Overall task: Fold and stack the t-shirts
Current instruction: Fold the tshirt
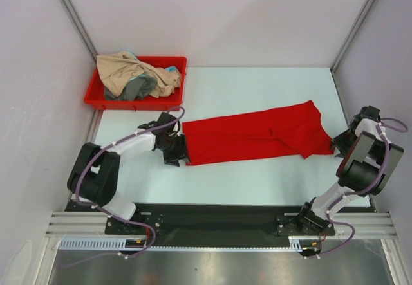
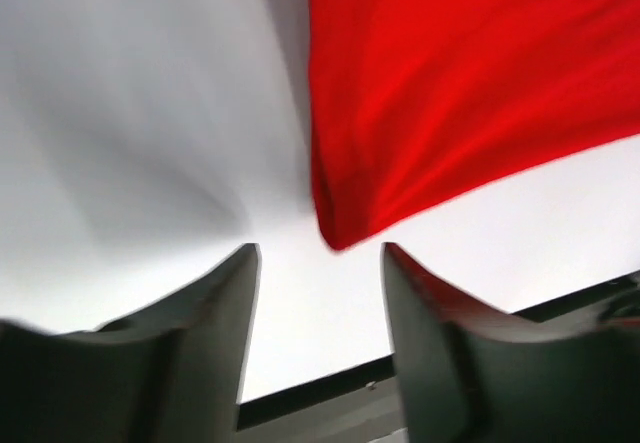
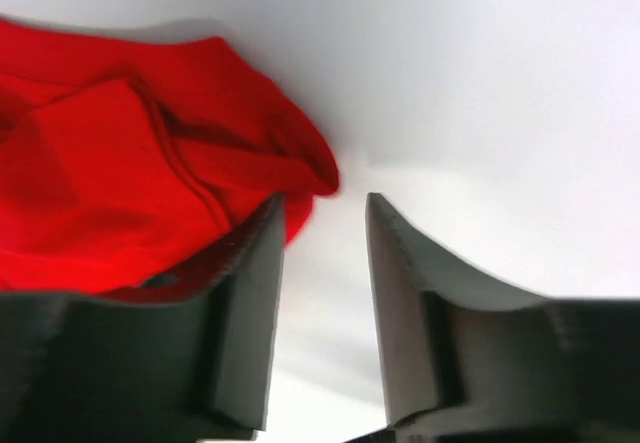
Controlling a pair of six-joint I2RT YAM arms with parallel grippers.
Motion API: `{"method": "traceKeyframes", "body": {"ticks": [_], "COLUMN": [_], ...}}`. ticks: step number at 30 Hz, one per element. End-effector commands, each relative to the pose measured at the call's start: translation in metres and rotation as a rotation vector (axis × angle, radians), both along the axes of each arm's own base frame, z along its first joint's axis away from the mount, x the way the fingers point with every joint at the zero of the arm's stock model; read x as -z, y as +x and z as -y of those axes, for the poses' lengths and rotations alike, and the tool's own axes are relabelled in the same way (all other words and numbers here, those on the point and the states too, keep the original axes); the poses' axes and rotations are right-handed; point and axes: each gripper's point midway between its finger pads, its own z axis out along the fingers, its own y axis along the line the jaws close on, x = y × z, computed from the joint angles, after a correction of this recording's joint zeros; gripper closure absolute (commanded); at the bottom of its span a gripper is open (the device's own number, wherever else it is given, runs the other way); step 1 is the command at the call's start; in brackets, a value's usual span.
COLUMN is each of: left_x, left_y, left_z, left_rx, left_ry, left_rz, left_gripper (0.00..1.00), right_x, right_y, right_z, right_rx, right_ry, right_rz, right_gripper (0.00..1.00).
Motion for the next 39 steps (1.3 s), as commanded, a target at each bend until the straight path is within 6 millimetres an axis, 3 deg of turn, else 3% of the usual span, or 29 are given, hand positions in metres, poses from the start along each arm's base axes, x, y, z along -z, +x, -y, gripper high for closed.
{"method": "traceKeyframes", "body": {"ticks": [1,3,5,8,9,10,12,13,15,16,17,18,19,20,22,26,27,30,33,36,39], "left_x": [-0.051,-0.074,-0.086,-0.096,-0.106,-0.092,-0.097,-0.08,-0.081,-0.08,-0.07,-0.073,-0.069,-0.056,-0.054,-0.038,-0.031,-0.02,-0.013,-0.001,0.006], "left_y": [0.025,0.041,0.057,0.086,0.099,0.105,0.123,0.128,0.145,0.151,0.159,0.166,0.169,0.172,0.175,0.171,0.171,0.172,0.174,0.176,0.176], "left_z": [-0.015,-0.017,-0.02,-0.011,-0.003,0.001,0.011,0.014,0.018,0.019,0.016,0.021,0.021,0.019,0.023,0.025,0.024,0.021,0.016,0.008,0.007], "left_rx": [0.011,0.009,0.018,0.031,0.035,0.052,0.062,0.081,0.074,0.063,0.05,0.055,0.055,0.053,0.059,0.05,0.044,0.036,0.024,0.005,-0.003], "left_ry": [0.082,0.105,0.131,0.106,0.073,0.065,0.031,0.037,0.004,-0.018,-0.03,-0.069,-0.071,-0.068,-0.081,-0.097,-0.089,-0.071,-0.052,-0.015,-0.014], "left_rz": [0.182,0.259,0.318,0.356,0.384,0.345,0.349,0.309,0.309,0.306,0.287,0.295,0.281,0.249,0.242,0.213,0.2,0.179,0.155,0.126,0.111], "left_gripper": [0.38,0.36,0.35,0.4,0.42,0.43,0.47,0.48,0.54,0.56,0.57,0.57,0.59,0.6,0.62,0.63,0.64,0.64,0.66,0.67,0.67], "right_x": [-0.044,-0.06,-0.083,-0.11,-0.114,-0.118,-0.125,-0.126,-0.127,-0.128,-0.12,-0.123,-0.12,-0.117,-0.102,-0.08,-0.068,-0.058,-0.042,-0.028,-0.011], "right_y": [-0.002,0.005,0.016,0.04,0.049,0.056,0.073,0.077,0.087,0.08,0.079,0.086,0.075,0.072,0.068,0.036,0.03,0.013,0.004,-0.005,-0.018], "right_z": [0.012,-0.004,-0.012,-0.053,-0.08,-0.103,-0.147,-0.208,-0.276,-0.317,-0.342,-0.365,-0.399,-0.414,-0.447,-0.522,-0.533,-0.559,-0.572,-0.574,-0.567], "right_rx": [-0.022,-0.076,-0.098,-0.205,-0.284,-0.343,-0.451,-0.606,-0.755,-0.85,-0.901,-0.934,-1.011,-1.043,-1.105,-1.296,-1.325,-1.38,-1.389,-1.386,-1.395], "right_ry": [-0.152,-0.176,-0.212,-0.217,-0.21,-0.188,-0.133,-0.031,0.109,0.146,0.177,0.2,0.263,0.298,0.37,0.482,0.509,0.57,0.612,0.636,0.629], "right_rz": [-0.011,-0.009,0.029,0.105,0.122,0.149,0.215,0.262,0.341,0.354,0.351,0.403,0.402,0.401,0.379,0.352,0.326,0.309,0.276,0.225,0.176], "right_gripper": [0.5,0.43,0.41,0.39,0.38,0.38,0.41,0.41,0.45,0.46,0.47,0.48,0.48,0.49,0.52,0.54,0.54,0.55,0.6,0.72,0.74]}}
